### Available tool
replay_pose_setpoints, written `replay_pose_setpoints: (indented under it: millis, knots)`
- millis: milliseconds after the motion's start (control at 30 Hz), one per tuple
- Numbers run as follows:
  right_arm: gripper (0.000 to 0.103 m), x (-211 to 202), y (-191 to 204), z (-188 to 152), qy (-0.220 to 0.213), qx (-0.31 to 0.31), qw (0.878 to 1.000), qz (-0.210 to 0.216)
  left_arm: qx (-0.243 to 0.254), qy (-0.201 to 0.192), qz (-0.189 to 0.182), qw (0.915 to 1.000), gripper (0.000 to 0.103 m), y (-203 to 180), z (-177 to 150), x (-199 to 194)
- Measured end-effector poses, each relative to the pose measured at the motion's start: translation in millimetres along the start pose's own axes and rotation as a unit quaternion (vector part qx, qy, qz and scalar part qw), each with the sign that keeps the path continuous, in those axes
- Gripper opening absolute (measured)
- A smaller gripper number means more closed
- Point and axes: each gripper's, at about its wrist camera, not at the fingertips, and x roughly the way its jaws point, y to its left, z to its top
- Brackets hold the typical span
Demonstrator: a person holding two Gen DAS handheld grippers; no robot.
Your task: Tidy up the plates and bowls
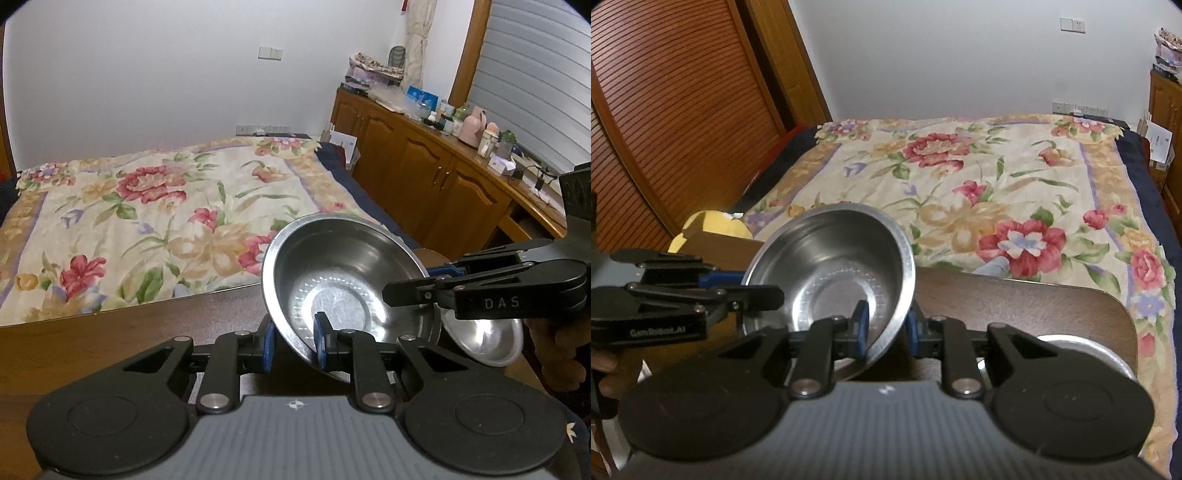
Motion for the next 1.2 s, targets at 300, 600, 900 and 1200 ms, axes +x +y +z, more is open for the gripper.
replay_pose_setpoints:
  millis: [300, 600, 900, 1200]
  knots:
    - [0.023, -25.7, 13.5, -2.6, -0.014, -0.005, 1.000, -0.004, 0.008, -0.025, -0.003, 0.9997, 0.023, -12.0, -2.9, -36.0]
    - [0.023, -54.8, 26.6, -9.3, -0.027, -0.009, 1.000, -0.005, 0.016, -0.040, -0.006, 0.9991, 0.023, -24.7, -14.8, -67.2]
    - [0.022, -71.3, 41.7, -26.6, -0.031, -0.017, 0.999, -0.008, 0.012, -0.043, -0.009, 0.9989, 0.023, -29.1, -33.7, -89.6]
    - [0.022, -82.8, 56.2, -46.0, -0.025, -0.017, 1.000, -0.005, 0.020, -0.043, -0.006, 0.9989, 0.023, -35.7, -55.4, -105.4]
